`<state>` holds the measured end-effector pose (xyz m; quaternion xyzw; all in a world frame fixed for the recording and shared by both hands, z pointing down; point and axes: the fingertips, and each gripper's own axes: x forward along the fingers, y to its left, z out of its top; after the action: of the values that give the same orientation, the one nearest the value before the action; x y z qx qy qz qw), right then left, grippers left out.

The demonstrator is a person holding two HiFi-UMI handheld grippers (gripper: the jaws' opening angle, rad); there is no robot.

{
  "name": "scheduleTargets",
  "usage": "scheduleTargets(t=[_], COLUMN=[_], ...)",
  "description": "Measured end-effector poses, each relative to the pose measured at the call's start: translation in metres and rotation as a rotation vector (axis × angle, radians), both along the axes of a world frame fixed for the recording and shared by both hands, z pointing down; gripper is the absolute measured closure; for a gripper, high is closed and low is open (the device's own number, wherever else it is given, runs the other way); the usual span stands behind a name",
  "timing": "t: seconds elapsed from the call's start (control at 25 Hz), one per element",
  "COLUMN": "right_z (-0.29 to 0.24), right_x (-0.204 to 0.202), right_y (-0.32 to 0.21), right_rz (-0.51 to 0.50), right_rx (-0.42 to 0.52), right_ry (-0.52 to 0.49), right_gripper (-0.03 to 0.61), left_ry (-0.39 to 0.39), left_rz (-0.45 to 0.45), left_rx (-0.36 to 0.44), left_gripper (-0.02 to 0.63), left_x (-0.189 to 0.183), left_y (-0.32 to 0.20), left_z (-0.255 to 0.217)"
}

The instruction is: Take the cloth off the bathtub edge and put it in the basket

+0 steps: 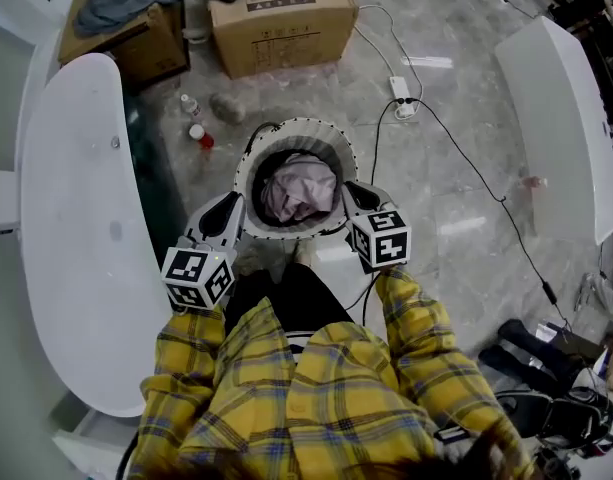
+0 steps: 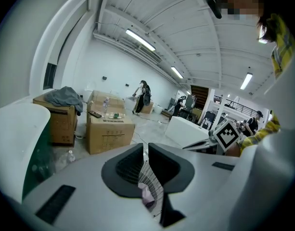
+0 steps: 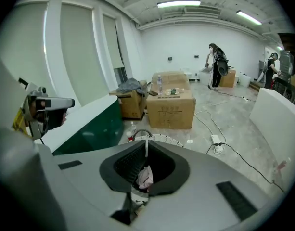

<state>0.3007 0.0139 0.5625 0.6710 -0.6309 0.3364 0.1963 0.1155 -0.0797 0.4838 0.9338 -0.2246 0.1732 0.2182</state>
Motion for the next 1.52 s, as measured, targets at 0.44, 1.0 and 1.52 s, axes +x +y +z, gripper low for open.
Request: scheduleTargets(t=[0.44,1.0,1.52], right_z=[-0.091,-0.153,-0.163], right_x=[-0.012,-0.037,-0.055], right_y=[-0.011,-0.005,0.004], right_rz=[0.067,0.111,0.137], right_rx=[0.202,0.327,0.364], right_ry=[-0.035,-0.05,-0.122], right_gripper=[0.55,0.552,0.552], left_ry=[0.118,0.15,0.147], left_rz=[0.01,-0.002,-0.006], left_rx=[0.025,0.078,0.097], left_gripper=[0.569,0.569,0.569], left_x=[0.007,-0.007,-0.022], left_y=[-0.008,-0.015,-0.006], left_z=[-0.054,-0.096,-0.105])
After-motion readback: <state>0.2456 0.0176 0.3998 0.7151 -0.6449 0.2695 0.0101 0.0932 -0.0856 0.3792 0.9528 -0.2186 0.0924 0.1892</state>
